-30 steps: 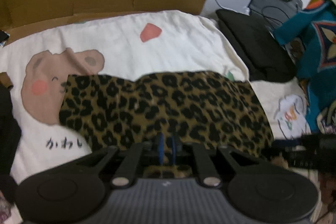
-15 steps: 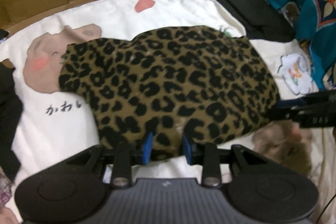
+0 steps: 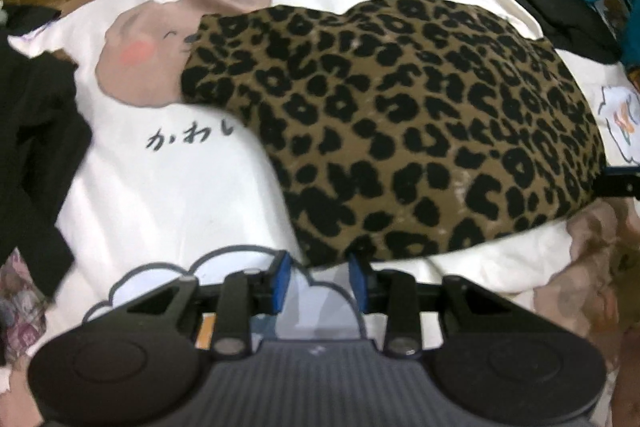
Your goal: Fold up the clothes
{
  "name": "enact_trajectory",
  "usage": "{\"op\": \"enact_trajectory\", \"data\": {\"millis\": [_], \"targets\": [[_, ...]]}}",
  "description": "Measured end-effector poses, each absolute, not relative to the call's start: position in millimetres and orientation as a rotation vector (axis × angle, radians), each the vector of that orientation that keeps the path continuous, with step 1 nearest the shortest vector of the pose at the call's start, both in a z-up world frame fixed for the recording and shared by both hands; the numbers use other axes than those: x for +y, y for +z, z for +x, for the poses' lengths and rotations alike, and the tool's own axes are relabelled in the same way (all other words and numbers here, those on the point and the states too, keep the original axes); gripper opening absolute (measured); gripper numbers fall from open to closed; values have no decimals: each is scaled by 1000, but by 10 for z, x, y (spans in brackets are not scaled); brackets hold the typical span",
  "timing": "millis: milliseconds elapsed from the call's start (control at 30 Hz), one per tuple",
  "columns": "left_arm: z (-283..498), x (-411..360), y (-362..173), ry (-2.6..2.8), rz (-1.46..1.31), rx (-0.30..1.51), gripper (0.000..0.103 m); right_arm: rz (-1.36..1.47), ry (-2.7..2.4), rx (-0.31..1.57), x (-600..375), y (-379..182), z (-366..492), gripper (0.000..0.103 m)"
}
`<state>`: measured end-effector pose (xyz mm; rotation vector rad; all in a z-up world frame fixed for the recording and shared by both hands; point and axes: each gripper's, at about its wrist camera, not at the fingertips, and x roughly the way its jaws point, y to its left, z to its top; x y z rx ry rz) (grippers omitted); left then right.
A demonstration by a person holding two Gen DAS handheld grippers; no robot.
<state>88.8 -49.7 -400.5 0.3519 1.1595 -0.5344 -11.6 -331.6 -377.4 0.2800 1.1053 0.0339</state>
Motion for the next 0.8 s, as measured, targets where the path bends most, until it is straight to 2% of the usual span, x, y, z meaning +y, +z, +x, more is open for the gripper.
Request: {"op": "enact_trajectory", "data": {"millis": [300,667,700,767,800], "targets": [[969,-246,-3758,-539,193,1156,34,546,-22,1092,-3586,-3824,-287,44],[993,-291,-3915,-552,73,1174,37,882,-40,1034,-3739,-4100,-361,44],[1006,-287,-3961,-553,64,1177,37,902,-47,1030,-3759,-4130,-364,40],[1019,-275,-4035,-556,45,1185,38,944,-58,1027,-3792,-4178,-365,22],[1023,-267,-4065,-558,35,1188,36,960,-61,1026,-3803,-4188,-363,19]]}}
